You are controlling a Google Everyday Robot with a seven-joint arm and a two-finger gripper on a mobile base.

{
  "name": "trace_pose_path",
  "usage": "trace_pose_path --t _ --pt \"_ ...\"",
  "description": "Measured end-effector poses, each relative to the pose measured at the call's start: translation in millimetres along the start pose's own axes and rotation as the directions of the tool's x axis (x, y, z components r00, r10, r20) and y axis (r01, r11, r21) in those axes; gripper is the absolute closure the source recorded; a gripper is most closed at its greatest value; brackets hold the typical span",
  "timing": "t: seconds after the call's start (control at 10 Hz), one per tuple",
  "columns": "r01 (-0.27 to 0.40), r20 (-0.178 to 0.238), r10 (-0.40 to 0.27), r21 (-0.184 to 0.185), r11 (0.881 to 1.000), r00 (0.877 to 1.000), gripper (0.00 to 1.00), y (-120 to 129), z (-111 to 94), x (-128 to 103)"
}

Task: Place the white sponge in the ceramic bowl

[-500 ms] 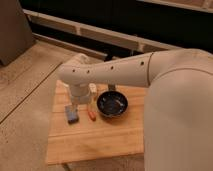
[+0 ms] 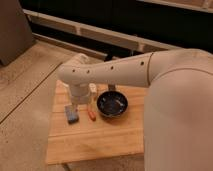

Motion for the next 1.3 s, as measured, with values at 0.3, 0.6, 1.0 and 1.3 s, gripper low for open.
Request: trace_pose_path --t 0.3,0.6,1.0,1.3 --pt "0.0 0.0 0.0 0.0 1.0 1.0 0.35 0.0 0.1 0.0" --pt "0.0 0.0 0.0 0.0 1.0 1.0 0.35 0.0 0.2 0.0" --pt "0.006 0.019 -0.006 0.01 1.0 1.0 0.35 -1.1 -1.1 -3.4" --pt "0.053 0.092 -0.052 -0.007 0.999 0.994 0.35 9.2 -3.8 -24.5"
